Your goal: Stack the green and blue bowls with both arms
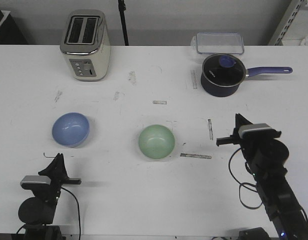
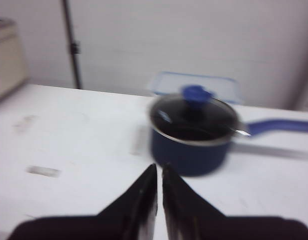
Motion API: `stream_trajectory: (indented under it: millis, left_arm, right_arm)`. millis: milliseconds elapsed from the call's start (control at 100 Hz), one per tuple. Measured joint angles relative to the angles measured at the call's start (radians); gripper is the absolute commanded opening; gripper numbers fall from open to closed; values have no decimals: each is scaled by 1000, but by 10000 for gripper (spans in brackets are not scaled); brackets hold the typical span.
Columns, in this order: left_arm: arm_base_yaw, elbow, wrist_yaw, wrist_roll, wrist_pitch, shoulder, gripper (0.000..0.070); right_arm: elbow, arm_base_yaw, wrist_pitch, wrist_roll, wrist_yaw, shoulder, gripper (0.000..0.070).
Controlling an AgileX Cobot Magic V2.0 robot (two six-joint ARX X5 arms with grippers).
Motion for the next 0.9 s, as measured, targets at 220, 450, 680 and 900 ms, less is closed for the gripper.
stream_trajectory:
  millis: [220, 450, 680, 900]
  left_arm:
    - [0, 0, 0, 0, 0, 0, 2]
    - [0, 0, 0, 0, 0, 0, 2]
    - [0, 0, 0, 0, 0, 0, 2]
    - [0, 0, 0, 0, 0, 0, 2]
  right_arm:
    - [-192, -85, 4, 0, -1, -257, 7]
    - [-298, -100, -44, 0, 0, -513, 7]
    - [-298, -100, -98, 0, 0, -667, 7]
    - [-298, -100, -98, 0, 5, -709, 7]
